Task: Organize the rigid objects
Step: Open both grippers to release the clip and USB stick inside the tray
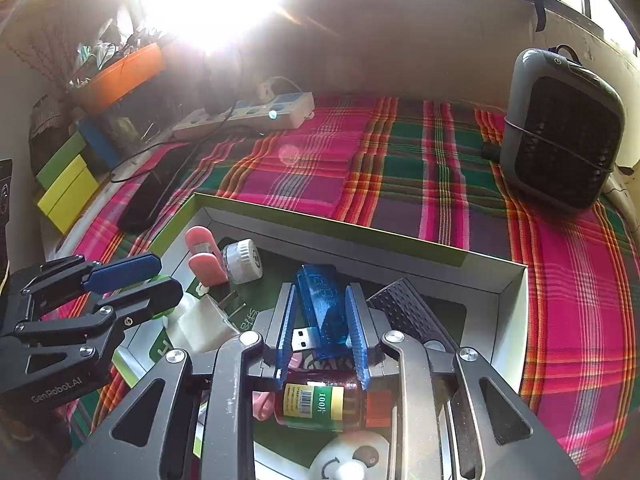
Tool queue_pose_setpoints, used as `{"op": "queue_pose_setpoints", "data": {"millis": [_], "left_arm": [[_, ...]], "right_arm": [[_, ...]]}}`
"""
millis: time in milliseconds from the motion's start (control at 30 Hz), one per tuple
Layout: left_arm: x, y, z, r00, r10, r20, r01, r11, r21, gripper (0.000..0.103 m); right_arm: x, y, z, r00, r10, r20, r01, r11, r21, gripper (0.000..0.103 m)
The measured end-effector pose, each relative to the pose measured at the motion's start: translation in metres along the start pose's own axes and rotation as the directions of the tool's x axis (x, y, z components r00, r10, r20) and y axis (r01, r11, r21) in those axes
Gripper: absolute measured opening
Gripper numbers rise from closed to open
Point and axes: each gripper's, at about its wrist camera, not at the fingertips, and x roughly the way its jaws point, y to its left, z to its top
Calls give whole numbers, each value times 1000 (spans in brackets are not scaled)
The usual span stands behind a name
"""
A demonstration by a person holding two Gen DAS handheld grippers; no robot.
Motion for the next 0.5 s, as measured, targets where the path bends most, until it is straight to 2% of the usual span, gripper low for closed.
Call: {"op": "queue_pose_setpoints", "data": {"millis": [500], "left_arm": [[-6,-6,-7,1000,10,-1,-10,1000,-6,33]], "right_arm": [[-10,5,-5,1000,20,21,-20,1000,-2,27]]}}
